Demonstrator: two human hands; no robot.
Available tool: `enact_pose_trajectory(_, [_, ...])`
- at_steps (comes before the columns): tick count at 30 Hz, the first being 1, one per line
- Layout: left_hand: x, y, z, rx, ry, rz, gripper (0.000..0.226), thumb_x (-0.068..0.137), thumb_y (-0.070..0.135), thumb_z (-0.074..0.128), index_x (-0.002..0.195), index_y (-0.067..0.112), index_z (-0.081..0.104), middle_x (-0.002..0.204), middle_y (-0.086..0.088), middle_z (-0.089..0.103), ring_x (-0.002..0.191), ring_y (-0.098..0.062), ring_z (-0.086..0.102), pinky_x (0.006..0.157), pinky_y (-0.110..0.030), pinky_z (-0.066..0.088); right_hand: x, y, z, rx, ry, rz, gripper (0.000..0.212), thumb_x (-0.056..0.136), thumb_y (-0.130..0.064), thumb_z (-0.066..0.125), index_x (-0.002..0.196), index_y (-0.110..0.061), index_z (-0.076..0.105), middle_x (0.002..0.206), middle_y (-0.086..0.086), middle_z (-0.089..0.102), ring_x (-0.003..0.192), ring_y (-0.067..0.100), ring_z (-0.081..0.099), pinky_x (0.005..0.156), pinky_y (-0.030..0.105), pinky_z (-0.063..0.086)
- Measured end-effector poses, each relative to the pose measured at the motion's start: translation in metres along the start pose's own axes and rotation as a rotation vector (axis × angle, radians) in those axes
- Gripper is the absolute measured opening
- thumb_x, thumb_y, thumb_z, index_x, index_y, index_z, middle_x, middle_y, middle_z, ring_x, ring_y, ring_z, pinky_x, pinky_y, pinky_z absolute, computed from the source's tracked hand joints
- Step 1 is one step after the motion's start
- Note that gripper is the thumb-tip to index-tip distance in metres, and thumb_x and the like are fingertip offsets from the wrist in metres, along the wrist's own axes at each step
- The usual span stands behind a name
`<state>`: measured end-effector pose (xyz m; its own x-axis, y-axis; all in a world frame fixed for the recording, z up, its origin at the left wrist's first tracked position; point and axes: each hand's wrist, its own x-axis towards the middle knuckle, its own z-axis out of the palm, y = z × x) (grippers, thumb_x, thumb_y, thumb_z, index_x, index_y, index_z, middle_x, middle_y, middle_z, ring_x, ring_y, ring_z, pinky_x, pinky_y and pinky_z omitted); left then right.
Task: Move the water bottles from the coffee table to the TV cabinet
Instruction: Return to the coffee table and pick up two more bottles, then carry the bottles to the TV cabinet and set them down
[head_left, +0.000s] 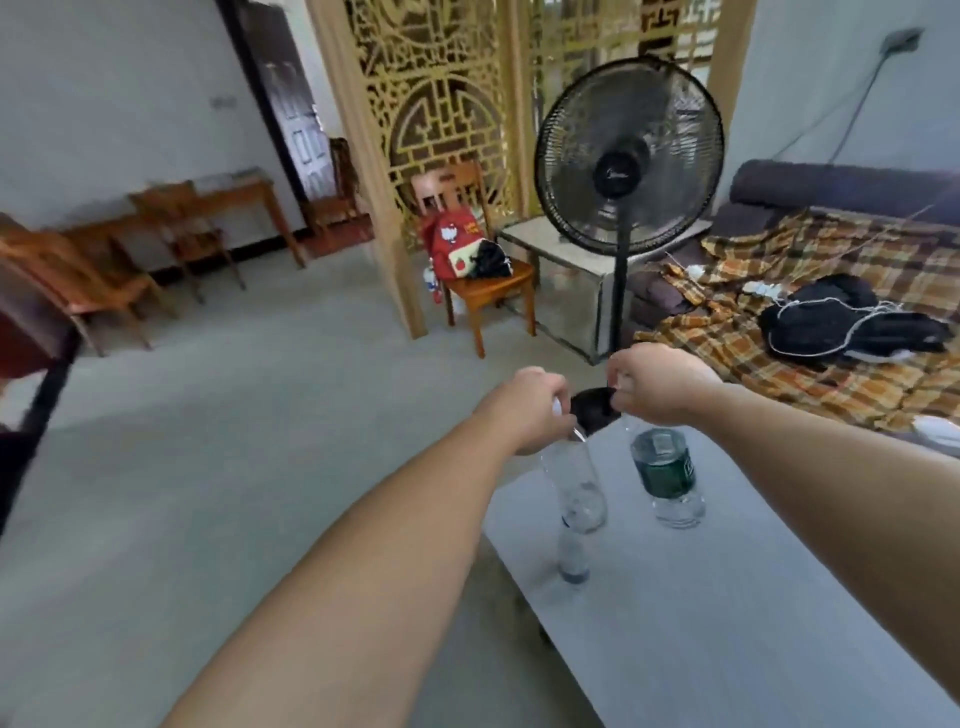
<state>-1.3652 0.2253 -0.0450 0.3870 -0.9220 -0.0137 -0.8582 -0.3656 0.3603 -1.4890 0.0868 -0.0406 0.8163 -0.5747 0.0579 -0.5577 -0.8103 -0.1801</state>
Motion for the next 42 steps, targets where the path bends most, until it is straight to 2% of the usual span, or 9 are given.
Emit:
enact_pose_trajectory(7, [-0.169,-0.103,-0.068,0.093,0.147,-0.268,0.006,0.08,0.021,0.057,0.085,0.02,0.059,0.087,-0.001,0.052,0.092,-0.029,0.056,0.067,-0.03,0.042,-0.005,-0.197,0.003,-0.027,-0.061,-0.408,0.023,0.079,-0.027,0.063,0.101,-0.021,0.061,0.098,0.003,0.06,0.084,0.024,0.055,0.066,0.032,0.043])
enact_pose_trajectory(12, [-0.333,-0.17,-0.087,0.1,0.284,-0.529,0.012,0.081,0.021,0.055,0.091,0.017,0.061,0.103,-0.008,0.057,0.098,-0.029,0.055,0.078,-0.031,0.044,-0.058,-0.334,0.025,0.048,-0.085,-0.613,0.021,0.082,-0.024,0.062,0.102,-0.018,0.062,0.103,0.007,0.052,0.095,0.032,0.058,0.076,0.035,0.046])
enact_pose_trajectory(17, [-0.497,-0.198,-0.1,0.151,0.384,-0.797,0.022,0.083,0.024,0.054,0.099,0.014,0.064,0.106,-0.011,0.059,0.099,-0.03,0.057,0.08,-0.031,0.044,-0.132,-0.476,0.045,0.044,-0.156,-0.914,0.02,0.084,-0.025,0.06,0.103,-0.018,0.061,0.108,0.01,0.052,0.094,0.033,0.057,0.075,0.033,0.043])
enact_pose_trajectory(20, [-0.586,-0.202,-0.103,0.25,0.415,-0.941,0.02,0.082,0.025,0.053,0.094,0.015,0.066,0.086,-0.001,0.056,0.084,-0.02,0.053,0.069,-0.027,0.037,-0.177,-0.551,0.059,0.016,-0.209,-1.078,0.021,0.087,-0.026,0.055,0.105,-0.016,0.06,0.108,0.009,0.051,0.092,0.03,0.055,0.074,0.032,0.04])
enact_pose_trajectory(23, [-0.653,-0.205,-0.097,0.143,0.348,-1.075,0.019,0.085,0.019,0.056,0.098,0.011,0.067,0.099,-0.005,0.066,0.096,-0.019,0.057,0.067,-0.013,0.035,-0.22,-0.608,0.077,-0.014,-0.298,-1.209,0.021,0.088,-0.023,0.052,0.106,-0.016,0.062,0.108,0.01,0.053,0.089,0.025,0.051,0.079,0.033,0.043])
enact_pose_trajectory(29, [-0.71,-0.21,-0.069,0.045,0.321,-1.366,0.017,0.081,0.022,0.062,0.093,0.012,0.069,0.102,-0.009,0.068,0.099,-0.024,0.061,0.085,-0.035,0.051,-0.262,-0.661,0.108,-0.064,-0.41,-1.482,0.024,0.094,-0.024,0.047,0.108,-0.01,0.059,0.106,0.014,0.06,0.096,0.03,0.055,0.081,0.035,0.043])
enact_pose_trajectory(34, [-0.709,-0.214,-0.049,-0.026,0.48,-1.468,0.012,0.07,0.018,0.073,0.079,0.014,0.067,0.086,-0.006,0.066,0.087,-0.022,0.061,0.068,-0.026,0.045,-0.245,-0.671,0.113,-0.035,-0.261,-1.66,0.034,0.1,-0.041,0.03,0.097,-0.013,0.048,0.081,0.006,0.053,0.078,0.029,0.053,0.068,0.039,0.044])
enact_pose_trajectory(37, [-0.696,-0.222,-0.044,-0.013,0.616,-1.512,0.019,0.072,0.027,0.073,0.084,0.016,0.063,0.087,0.001,0.056,0.083,-0.016,0.054,0.066,-0.024,0.039,-0.226,-0.679,0.116,0.046,-0.221,-1.675,0.033,0.098,-0.046,0.032,0.09,-0.017,0.044,0.072,0.0,0.048,0.07,0.025,0.047,0.056,0.034,0.032])
enact_pose_trajectory(42, [-0.677,-0.245,-0.052,-0.02,0.647,-1.519,0.023,0.073,0.034,0.074,0.085,0.018,0.063,0.089,0.003,0.057,0.081,-0.014,0.051,0.067,-0.024,0.04,-0.195,-0.697,0.125,0.056,-0.195,-1.652,0.042,0.095,-0.054,0.035,0.101,-0.017,0.054,0.063,-0.008,0.04,0.069,0.022,0.046,0.05,0.031,0.027])
